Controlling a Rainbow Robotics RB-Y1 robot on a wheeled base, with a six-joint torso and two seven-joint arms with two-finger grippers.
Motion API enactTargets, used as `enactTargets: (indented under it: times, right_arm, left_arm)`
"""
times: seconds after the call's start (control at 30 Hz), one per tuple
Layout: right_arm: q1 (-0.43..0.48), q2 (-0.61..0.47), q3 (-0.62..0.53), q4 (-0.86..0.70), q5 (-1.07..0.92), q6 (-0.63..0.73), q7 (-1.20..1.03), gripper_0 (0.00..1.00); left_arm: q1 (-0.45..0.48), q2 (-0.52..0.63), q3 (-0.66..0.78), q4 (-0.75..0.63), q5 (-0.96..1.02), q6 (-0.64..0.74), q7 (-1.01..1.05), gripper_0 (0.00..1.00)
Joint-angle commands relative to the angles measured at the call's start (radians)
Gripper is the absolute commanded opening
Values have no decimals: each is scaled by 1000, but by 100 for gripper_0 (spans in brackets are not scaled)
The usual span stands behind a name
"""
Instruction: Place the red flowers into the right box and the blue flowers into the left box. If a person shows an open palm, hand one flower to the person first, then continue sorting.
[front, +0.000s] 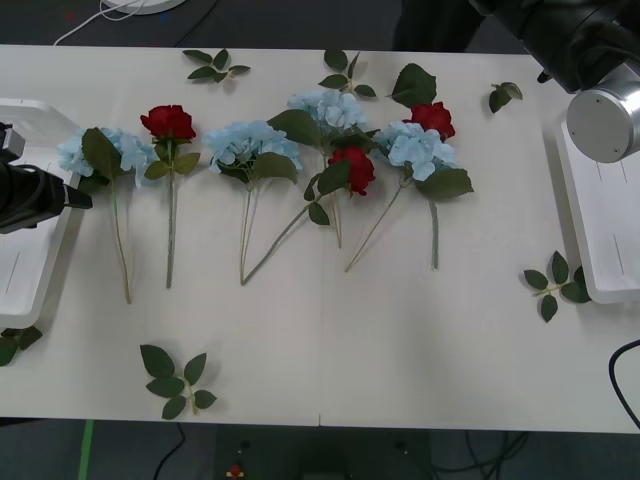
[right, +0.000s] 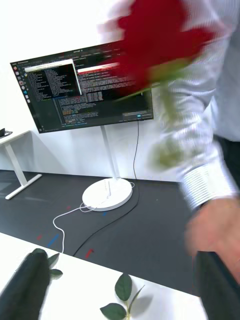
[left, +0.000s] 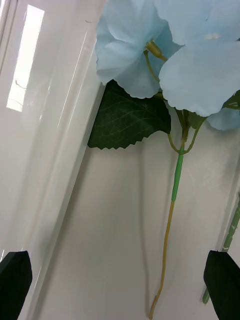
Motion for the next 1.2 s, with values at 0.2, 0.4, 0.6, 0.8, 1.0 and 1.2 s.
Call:
enactTargets:
  times: [0.2,0.4,0.6,0.8,1.0,1.2]
  right_arm:
    - [-39,9,-33,-47,-24,141,11,100]
    - [5,-40,-64,-104,-61,347,-11,100]
    - [122,-107,-142,-203,-168,560,-37,100]
    - [216,-167,-173,-253,-248,772,-178,100]
    - [219,-178,-141,-239,-265,979,-348,100]
    - [153,-178,10,-136,-242,965,-428,100]
  left_arm:
    - [-42,35,5,3,2,-12,31,100]
    - [-42,35,5,3,2,-12,31,100]
    - [-42,35,5,3,2,-12,31,100]
    - [-18,-2,-4,0,2,-19,28,100]
    - [-33,-28,2,3,2,-85,25,100]
    - [-70,-50,2,1,14,-1,23,100]
